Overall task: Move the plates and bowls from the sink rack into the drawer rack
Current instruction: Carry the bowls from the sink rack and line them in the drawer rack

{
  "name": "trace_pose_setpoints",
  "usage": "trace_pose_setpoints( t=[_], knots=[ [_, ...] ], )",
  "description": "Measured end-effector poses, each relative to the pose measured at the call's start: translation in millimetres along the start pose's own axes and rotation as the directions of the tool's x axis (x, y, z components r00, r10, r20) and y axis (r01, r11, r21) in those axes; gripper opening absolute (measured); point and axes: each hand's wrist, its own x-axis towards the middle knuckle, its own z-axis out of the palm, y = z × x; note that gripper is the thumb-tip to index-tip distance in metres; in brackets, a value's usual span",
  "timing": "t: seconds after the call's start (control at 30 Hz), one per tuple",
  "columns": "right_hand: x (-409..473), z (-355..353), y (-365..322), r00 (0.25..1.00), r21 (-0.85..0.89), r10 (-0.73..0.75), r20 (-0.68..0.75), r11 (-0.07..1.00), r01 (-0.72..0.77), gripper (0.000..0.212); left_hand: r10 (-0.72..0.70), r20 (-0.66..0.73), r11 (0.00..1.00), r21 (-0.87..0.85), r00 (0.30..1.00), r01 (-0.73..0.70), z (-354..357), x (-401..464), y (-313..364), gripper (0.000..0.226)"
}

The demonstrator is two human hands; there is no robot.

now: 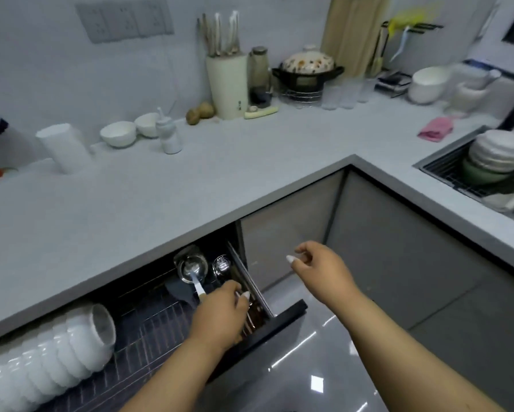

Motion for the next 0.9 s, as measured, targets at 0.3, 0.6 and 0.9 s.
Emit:
trace_pose_setpoints(
  t=[0.3,0.6,0.9],
  knots=[
    [22,-131,112,0.978,0.028,0.089,-0.188,0.996,-0.085,0.028,0.181,0.066,0.983,0.025,0.981,-0.183,88,50,153,0.027],
    [26,-222,199,0.926,0.122,0.246,-0.288,0.968,-0.219,0.026,0.33,0.121,0.942,0.023,0.936,-0.335,156,81,266,0.022],
    [42,-269,250,0.853,0.159,0.372,-0.366,0.928,-0.337,0.026,0.478,0.09,0.878,-0.017,0.874,-0.478,198,140,333,0.045]
  ],
)
